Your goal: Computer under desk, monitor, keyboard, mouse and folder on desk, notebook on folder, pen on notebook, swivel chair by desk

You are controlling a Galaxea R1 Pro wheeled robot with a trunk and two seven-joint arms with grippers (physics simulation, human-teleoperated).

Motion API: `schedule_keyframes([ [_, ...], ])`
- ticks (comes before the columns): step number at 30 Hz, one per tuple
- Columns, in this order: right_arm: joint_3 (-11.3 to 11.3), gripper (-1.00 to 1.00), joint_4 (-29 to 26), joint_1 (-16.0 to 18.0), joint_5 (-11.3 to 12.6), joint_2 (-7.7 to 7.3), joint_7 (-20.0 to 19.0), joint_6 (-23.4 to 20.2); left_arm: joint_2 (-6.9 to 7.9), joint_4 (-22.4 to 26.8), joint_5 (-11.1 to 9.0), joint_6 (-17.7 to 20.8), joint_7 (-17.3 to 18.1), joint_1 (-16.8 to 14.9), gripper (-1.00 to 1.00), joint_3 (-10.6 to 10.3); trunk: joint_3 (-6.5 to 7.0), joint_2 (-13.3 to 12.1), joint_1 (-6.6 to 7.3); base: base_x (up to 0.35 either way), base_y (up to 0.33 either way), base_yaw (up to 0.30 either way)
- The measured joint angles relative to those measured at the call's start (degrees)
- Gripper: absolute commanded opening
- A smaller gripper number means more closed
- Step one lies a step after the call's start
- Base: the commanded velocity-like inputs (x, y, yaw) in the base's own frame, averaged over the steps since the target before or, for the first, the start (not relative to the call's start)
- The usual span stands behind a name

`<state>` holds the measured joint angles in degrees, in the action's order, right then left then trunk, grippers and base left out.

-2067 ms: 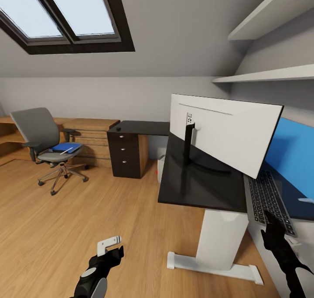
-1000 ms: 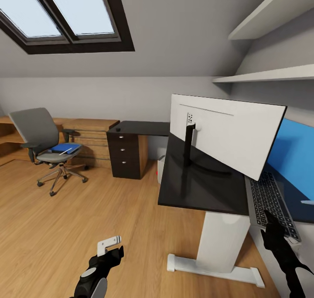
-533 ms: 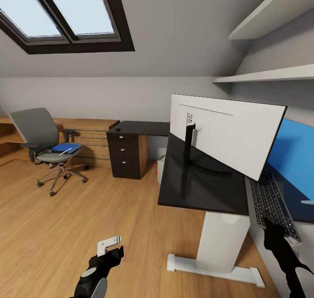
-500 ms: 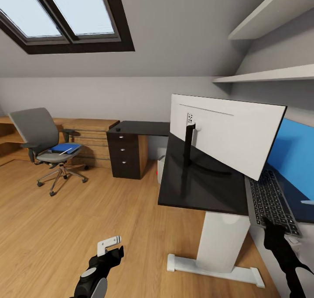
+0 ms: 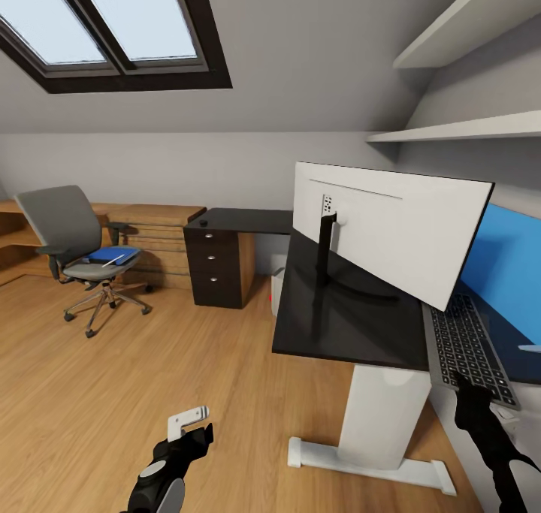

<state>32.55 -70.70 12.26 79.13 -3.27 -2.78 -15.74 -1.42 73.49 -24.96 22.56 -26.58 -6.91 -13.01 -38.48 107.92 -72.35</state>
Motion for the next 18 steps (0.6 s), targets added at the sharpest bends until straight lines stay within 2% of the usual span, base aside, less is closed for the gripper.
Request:
schedule_keyframes([
  [18, 0.12, -1.0, -0.09, 0.01, 0.52, -0.44, 0.55, 0.0, 0.0, 0.0, 0.0, 0.0, 0.0, 0.0, 1.0, -0.02, 0.0, 0.0, 0.0, 0.0, 0.0, 0.0],
])
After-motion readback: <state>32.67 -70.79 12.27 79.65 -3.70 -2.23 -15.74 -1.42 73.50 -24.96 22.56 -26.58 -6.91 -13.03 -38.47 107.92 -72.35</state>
